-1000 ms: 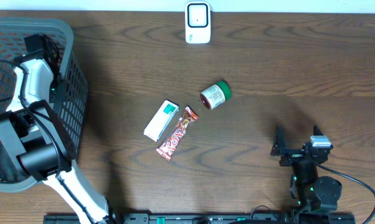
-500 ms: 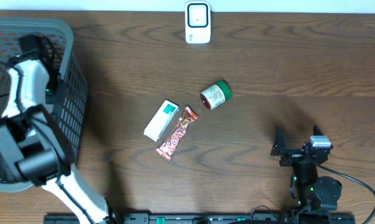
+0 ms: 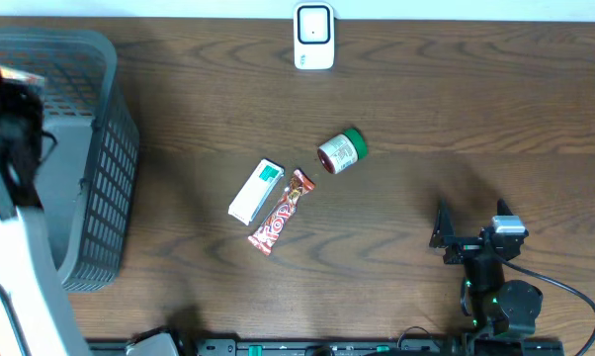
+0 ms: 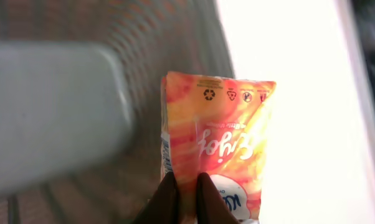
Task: Scan the item barcode
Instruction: 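Carry juice box out and place it right of chocolate bar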
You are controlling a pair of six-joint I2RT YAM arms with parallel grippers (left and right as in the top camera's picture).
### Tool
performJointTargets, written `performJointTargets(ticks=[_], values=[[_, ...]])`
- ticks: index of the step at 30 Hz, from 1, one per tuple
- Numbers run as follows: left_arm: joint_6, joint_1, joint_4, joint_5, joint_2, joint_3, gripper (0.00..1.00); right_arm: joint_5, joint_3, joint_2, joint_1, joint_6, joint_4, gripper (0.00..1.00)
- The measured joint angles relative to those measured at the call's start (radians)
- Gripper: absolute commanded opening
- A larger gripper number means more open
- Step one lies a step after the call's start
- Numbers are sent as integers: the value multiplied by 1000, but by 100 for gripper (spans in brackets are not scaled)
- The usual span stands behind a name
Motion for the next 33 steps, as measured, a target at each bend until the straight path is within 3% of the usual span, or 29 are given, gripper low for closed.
performJointTargets(ticks=[4,8,14,19,26,33], values=[[25,-156,-79,48,-102,0,7,0,0,0,0,0,0,99],[41,-412,-161,65,-116,-1,7,0,0,0,0,0,0,99],[80,-741,-166,37,-8,-50,7,0,0,0,0,0,0,99],[68,-900,-166,4,176,-95,7,0,0,0,0,0,0,99],[-85,-1033,-113,-8,407,-104,7,0,0,0,0,0,0,99],[-408,-1186,-107,-14,526,-104,7,0,0,0,0,0,0,99]])
